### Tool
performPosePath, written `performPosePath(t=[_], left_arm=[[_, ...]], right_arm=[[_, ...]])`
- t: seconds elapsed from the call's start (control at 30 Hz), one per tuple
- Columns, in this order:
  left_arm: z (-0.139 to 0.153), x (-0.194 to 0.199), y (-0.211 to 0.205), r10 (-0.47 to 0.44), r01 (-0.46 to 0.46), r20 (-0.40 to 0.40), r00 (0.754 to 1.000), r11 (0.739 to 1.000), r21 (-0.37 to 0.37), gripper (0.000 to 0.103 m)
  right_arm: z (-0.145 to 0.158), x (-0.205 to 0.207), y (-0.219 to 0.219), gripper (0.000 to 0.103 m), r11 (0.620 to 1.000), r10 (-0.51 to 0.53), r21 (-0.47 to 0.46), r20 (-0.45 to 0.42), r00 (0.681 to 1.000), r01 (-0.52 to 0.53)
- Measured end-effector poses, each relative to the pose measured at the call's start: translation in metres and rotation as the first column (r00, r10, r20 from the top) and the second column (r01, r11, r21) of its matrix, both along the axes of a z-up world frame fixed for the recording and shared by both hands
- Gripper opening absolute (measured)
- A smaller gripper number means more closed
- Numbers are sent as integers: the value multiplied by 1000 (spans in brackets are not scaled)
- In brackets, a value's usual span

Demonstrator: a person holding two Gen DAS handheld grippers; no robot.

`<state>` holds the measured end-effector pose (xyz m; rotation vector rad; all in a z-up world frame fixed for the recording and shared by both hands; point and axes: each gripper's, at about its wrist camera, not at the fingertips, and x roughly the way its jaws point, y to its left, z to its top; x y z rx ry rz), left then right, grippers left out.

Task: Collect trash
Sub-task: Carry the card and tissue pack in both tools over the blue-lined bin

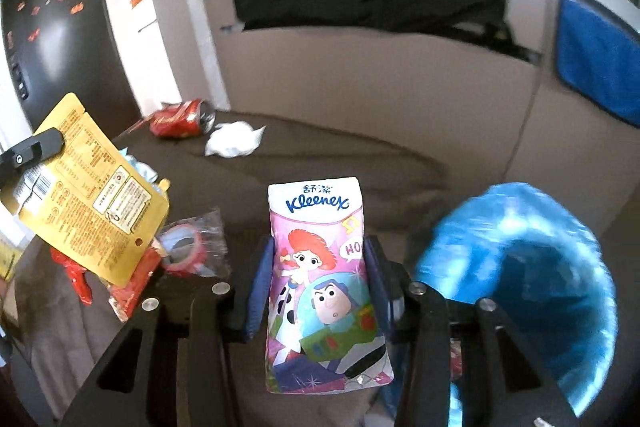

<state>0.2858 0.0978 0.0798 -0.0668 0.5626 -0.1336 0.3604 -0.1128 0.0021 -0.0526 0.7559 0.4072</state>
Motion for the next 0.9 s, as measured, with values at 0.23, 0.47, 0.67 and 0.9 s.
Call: performPosePath(t=[0.23, 0.47, 0.67, 0.9], left_arm=[[21, 14, -77, -118, 119, 26, 993, 993, -16, 1], [16, 35, -165, -242, 242, 8, 970, 969, -42, 1], [-1, 55, -217, -301, 297, -39, 953, 952, -75, 1], [-40, 85, -241, -319, 306, -108, 942, 945, -115, 1]], right_arm=[[18, -15, -74, 41, 990, -142, -1, 57, 988, 143], [19, -32, -152, 41, 962, -272, 28, 72, 960, 271], [8, -38, -202, 42, 935, -353, 60, 56, 934, 350], [-12, -30, -227, 42, 917, -392, 87, 27, 919, 389]])
